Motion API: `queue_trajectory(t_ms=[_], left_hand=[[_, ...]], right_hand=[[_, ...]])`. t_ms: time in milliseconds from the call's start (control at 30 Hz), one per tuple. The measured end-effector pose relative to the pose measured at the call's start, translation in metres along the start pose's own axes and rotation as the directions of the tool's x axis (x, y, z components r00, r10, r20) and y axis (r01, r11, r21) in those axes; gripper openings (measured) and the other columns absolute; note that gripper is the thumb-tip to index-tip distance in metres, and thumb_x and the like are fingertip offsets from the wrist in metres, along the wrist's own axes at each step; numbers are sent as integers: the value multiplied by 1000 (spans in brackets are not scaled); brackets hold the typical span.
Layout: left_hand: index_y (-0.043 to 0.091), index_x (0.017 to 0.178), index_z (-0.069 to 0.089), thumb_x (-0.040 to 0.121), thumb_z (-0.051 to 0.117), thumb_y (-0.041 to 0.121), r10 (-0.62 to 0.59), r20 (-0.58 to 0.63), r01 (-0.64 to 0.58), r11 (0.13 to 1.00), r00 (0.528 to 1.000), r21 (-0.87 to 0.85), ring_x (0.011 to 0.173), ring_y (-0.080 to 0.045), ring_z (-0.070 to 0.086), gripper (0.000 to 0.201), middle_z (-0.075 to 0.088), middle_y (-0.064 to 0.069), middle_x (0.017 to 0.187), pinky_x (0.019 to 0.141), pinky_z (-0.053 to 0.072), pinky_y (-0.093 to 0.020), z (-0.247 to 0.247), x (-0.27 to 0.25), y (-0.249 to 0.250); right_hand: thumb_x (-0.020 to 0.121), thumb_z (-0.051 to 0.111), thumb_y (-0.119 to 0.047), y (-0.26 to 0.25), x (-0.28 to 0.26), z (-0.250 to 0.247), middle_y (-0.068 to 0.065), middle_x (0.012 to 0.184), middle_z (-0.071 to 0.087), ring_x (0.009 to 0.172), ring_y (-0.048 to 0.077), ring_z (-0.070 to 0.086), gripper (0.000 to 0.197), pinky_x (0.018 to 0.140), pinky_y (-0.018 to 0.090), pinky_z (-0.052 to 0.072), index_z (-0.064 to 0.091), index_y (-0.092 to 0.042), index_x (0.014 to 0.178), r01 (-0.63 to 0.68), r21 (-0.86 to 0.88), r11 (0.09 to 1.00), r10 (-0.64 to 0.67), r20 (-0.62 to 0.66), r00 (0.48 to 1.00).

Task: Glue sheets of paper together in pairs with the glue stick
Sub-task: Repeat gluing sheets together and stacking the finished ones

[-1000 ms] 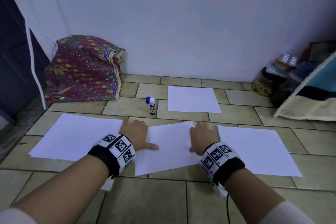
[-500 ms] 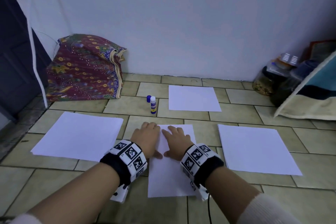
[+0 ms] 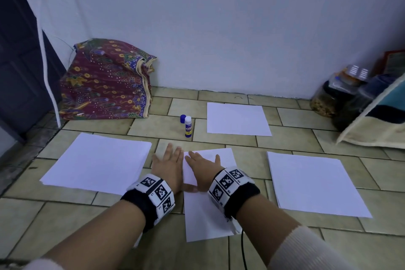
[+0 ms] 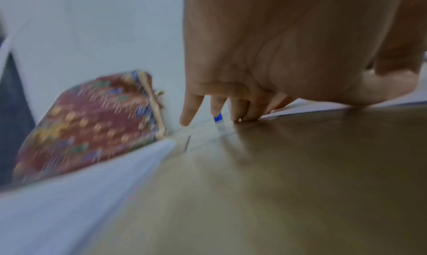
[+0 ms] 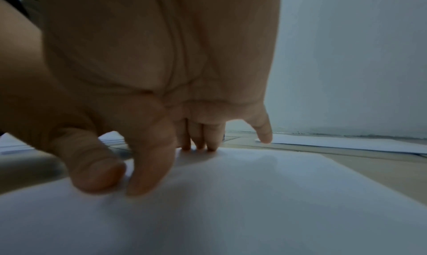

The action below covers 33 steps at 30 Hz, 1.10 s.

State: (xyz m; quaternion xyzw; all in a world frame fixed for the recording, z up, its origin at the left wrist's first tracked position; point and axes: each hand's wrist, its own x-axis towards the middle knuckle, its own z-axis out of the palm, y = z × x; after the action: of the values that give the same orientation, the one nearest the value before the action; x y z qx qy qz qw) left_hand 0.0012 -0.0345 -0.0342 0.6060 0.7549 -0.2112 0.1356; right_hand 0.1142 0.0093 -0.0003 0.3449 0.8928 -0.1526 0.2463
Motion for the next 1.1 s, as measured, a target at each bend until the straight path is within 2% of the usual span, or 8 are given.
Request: queue_trajectory(t_ms=[200,500,600,700,767,833,933,1100], left_hand=[[5,152,-7,70,41,87,-8,28,4,993,1000,118,148,-25,-9,126,-5,-8,161,112,13,-58,-10,5,4],[4,151,-10,72,43,86,6,63,-10,997,998,76,148,-26,-12,125,-10,-8,161,114,10,-57,-15,-1,2],[5,152,7,72,42,85,18,69,-21,998,997,52,145,-26,17,118,14,-7,159,109,26,-50,-27,1,1],[11,128,49,74,27,87,-10,59,10,1000,998,-11,109,-22,54,96,57,-4,118,85,39,-35,-46,0,-4],[12,116,54,82,31,79,63,13,-62,997,998,-43,103,-21,54,79,58,-3,111,83,39,-33,-52,-1,-4],[14,140,38,90,48,59,213,-48,-216,972,976,-92,129,-22,42,68,41,-4,144,100,38,-37,-49,-1,-2],[15,151,20,92,58,39,339,-29,-340,939,940,-46,142,-19,23,74,17,-1,158,111,31,-40,-37,-6,2],[14,134,39,80,66,57,282,-96,-283,959,955,5,121,-21,41,74,40,-5,132,95,38,-33,-27,-15,2]], right_hand=[[85,66,-36,28,-5,-3,-4,159,14,142,20,25,91,116,54,1,6,-24,152,-36,113,993,41,-39,998],[97,30,-56,93,-34,5,-3,151,37,138,19,35,61,116,46,2,20,-27,149,-259,233,937,281,-64,958],[83,52,-65,78,-38,6,0,151,31,138,21,28,83,114,50,12,25,-18,146,-292,-16,956,289,-99,952],[87,58,-48,57,-40,9,8,137,36,130,26,30,61,100,42,31,41,-12,133,-335,-154,929,304,-197,932],[94,48,-23,43,-40,13,10,133,40,123,27,39,36,96,38,34,45,-10,128,-291,-128,948,257,-228,939],[95,41,-13,32,-39,18,10,131,42,119,27,45,32,95,37,36,46,-8,126,-245,-64,967,226,-215,950],[95,48,-24,23,-33,20,9,134,39,122,26,42,39,94,38,37,42,-9,130,-227,23,974,227,-208,952],[87,58,-49,13,-23,21,7,142,30,131,26,32,71,99,45,35,30,-10,139,-220,116,969,235,-145,961]])
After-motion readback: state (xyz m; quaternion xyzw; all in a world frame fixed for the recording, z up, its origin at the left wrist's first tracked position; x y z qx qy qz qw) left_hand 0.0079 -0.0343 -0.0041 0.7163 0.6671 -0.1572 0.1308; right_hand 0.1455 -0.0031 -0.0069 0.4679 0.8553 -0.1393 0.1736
